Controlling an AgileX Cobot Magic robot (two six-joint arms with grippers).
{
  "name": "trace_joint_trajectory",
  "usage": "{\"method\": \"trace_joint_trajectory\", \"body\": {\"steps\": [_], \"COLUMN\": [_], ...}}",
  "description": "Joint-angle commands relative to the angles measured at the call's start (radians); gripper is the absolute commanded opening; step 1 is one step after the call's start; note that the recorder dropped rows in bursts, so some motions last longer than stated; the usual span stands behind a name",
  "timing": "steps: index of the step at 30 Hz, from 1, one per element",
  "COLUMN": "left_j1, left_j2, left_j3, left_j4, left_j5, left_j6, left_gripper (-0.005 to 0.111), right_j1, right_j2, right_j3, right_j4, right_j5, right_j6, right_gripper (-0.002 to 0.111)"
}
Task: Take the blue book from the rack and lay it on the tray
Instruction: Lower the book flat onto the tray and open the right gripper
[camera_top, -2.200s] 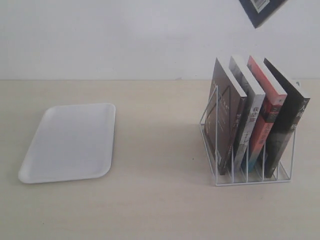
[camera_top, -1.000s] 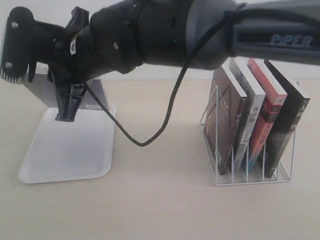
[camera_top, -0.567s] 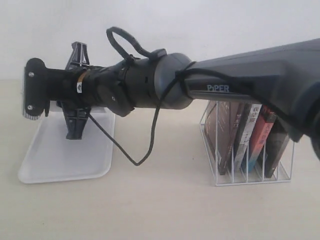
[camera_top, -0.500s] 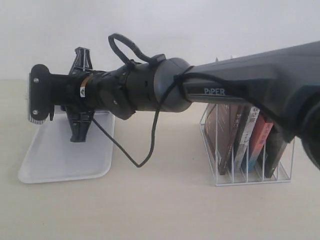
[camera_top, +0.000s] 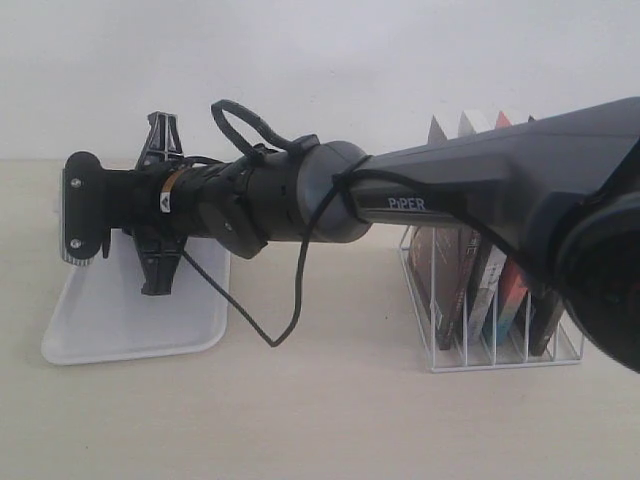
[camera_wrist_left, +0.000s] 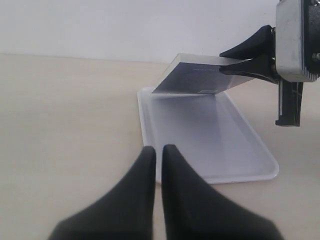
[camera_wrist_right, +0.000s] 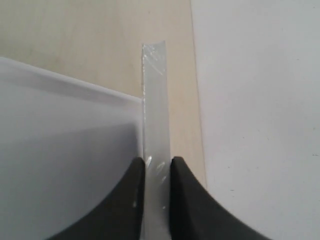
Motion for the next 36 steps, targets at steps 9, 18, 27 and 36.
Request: {"method": "trace_joint_trajectory", "body": {"steps": [9,18,27,36], "left_j1": [0.003,0.003,0.003,0.003], "left_j2": [-0.003,-0.003,-0.003,-0.003], "left_j3": [0.003,0.003,0.003,0.003], "left_j4": [0.000,0.000,0.000,0.000], "left_j5": [-0.006,-0.006,-0.006,-0.006], "left_j6": [-0.008,-0.008,-0.008,-0.008], "left_gripper": [0.005,0.005,0.005,0.005], "right_j1": [0.026,0.026,0.026,0.028], "right_j2": [0.006,0.006,0.006,0.000], "right_j3": [-0.004,-0.004,-0.004,-0.004], "right_j4": [0.016,0.016,0.043,0.043], "right_j5": [0.040,0.079,0.077,0.090], "right_j6": [0.038,0.100,0.118,0.161], "right_gripper": [0.000,0.026,0.061,0.061]}}
